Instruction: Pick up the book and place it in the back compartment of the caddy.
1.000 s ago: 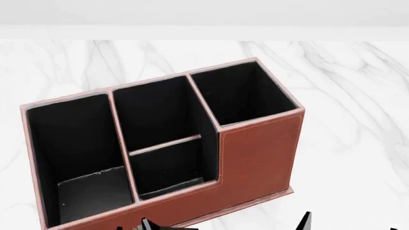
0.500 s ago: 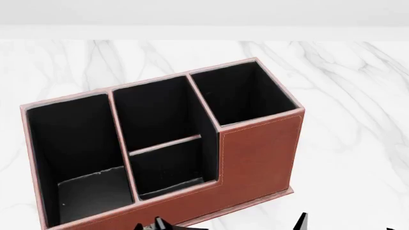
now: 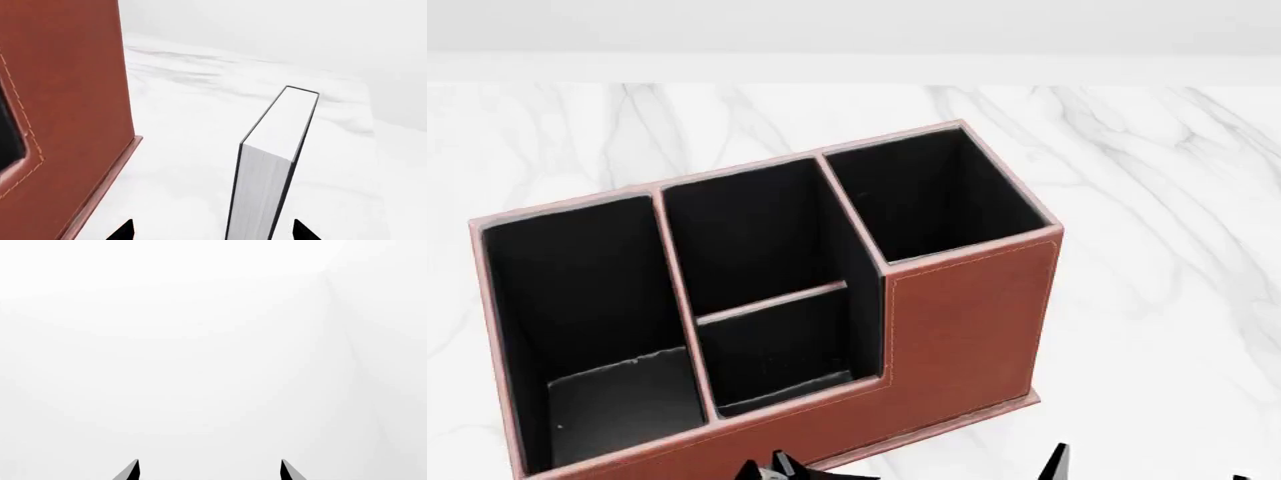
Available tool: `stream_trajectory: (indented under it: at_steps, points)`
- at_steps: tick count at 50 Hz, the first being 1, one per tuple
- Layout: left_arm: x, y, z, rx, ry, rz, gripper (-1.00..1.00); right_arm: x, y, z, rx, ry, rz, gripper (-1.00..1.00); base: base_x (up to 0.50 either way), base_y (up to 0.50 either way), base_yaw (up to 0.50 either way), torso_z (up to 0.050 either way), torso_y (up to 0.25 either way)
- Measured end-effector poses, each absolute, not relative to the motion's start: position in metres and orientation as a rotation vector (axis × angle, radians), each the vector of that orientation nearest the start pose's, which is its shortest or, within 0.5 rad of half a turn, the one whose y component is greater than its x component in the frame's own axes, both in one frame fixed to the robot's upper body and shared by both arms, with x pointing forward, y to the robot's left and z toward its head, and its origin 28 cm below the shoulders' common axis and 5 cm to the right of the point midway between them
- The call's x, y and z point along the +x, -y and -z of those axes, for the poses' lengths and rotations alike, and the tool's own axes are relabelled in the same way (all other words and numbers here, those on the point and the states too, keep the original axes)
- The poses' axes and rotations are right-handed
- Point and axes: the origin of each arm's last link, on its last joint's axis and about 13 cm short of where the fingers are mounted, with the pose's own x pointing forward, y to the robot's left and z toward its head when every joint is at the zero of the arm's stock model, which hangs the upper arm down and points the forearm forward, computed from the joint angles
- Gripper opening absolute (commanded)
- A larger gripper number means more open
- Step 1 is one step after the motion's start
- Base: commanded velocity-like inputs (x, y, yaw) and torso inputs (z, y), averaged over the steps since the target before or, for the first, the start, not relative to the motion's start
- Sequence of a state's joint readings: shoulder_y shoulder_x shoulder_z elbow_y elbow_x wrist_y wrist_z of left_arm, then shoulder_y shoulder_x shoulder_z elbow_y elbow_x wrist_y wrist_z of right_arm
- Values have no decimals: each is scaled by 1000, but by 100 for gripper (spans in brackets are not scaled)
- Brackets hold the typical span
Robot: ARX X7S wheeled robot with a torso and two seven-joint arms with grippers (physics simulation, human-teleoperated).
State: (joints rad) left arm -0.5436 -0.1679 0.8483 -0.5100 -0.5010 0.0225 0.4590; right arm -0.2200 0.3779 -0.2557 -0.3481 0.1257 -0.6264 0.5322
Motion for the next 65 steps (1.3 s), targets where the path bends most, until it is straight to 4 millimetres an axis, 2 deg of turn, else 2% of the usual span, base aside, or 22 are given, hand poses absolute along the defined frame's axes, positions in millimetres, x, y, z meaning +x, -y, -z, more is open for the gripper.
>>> stream_trajectory:
  at_steps: [27, 65]
  points:
    - [287, -118, -13, 65, -197, 1113, 100, 151, 110, -84, 131, 665, 123, 100, 0, 0, 0, 0, 0]
    - [295, -97, -6, 86, -229, 1156, 100, 150, 111, -84, 133, 666, 123, 100, 0, 0, 0, 0, 0]
